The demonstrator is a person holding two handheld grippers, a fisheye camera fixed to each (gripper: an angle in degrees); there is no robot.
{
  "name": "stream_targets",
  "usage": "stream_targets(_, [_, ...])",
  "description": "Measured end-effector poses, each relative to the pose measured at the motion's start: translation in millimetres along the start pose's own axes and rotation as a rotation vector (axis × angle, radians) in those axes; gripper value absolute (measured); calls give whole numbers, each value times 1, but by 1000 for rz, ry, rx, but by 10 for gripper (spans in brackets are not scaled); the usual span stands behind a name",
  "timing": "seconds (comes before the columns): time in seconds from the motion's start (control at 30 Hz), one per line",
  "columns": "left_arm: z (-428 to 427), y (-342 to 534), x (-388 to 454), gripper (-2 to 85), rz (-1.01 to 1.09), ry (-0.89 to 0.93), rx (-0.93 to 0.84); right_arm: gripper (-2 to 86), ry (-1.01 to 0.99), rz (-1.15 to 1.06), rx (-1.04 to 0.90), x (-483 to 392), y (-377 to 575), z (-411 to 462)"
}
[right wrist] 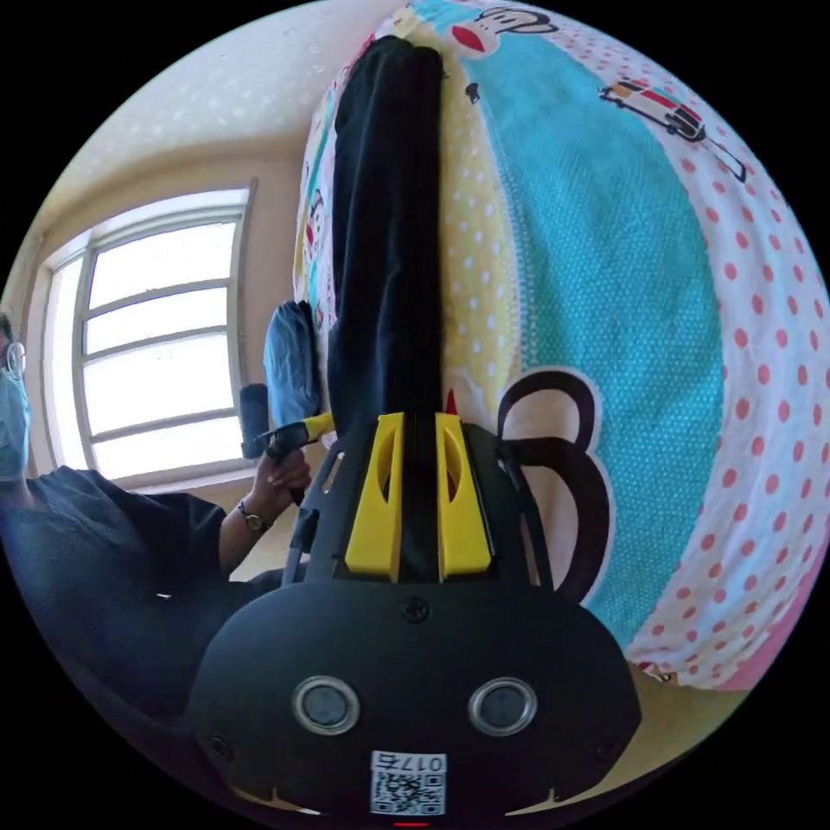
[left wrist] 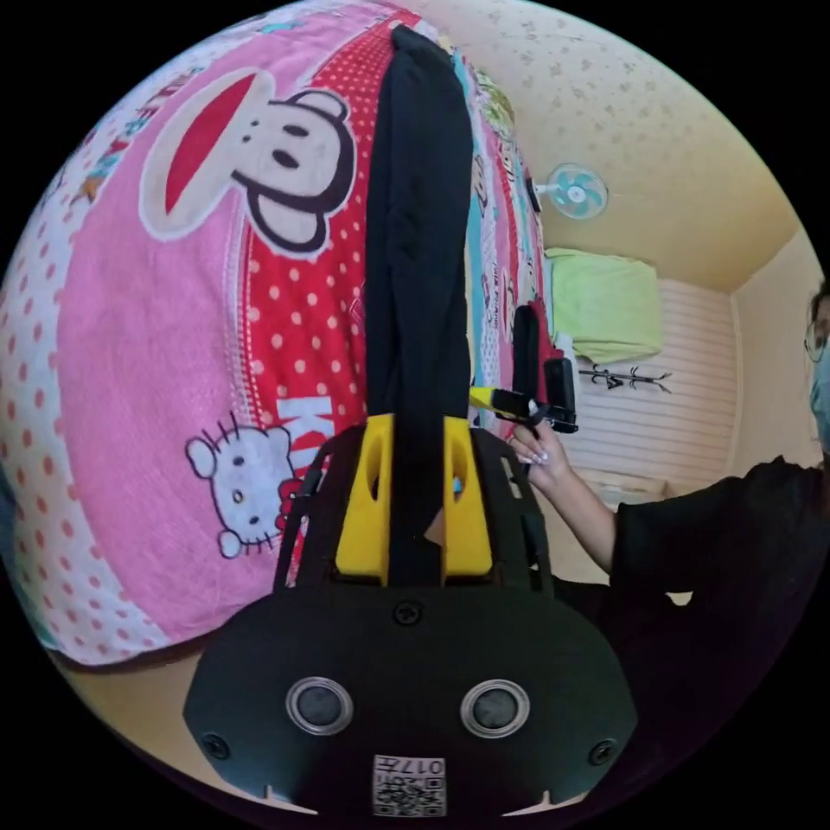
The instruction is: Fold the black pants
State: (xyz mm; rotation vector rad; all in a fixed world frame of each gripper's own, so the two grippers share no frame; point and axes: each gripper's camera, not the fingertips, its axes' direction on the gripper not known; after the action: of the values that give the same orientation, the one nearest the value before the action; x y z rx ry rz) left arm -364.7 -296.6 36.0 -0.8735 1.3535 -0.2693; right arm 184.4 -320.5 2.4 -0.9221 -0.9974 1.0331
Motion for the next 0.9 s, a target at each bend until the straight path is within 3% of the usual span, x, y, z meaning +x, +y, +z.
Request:
stream_targets(0.07, [-14, -6, -10, 164, -18, 18, 75, 108, -106, 50, 52, 24, -11, -12])
stream_targets(0.2, [-15, -46, -55, 180, -110, 301, 86, 130, -234, 64, 8, 58, -46, -8])
stream_targets(0.37, [26, -100, -69, 150, -184, 470, -179, 113, -355, -32, -254, 58, -92, 36])
stream_targets(0.47, [40, -107, -48, 103, -118, 445, -303, 74, -365, -134, -247, 39, -84, 31])
stream_targets(0.63, [-62, -62, 71, 55, 295, 529, -29, 29, -472, -475, -9, -62, -26, -53])
stream_targets(0.73, [-129, -15, 183, 52, 594, 430, 60, 17, -494, -763, 26, -155, 22, -102])
stream_targets(0.9, [-217, 55, 330, 51, 874, 367, 197, 8, -413, -1169, 84, -303, 98, -180])
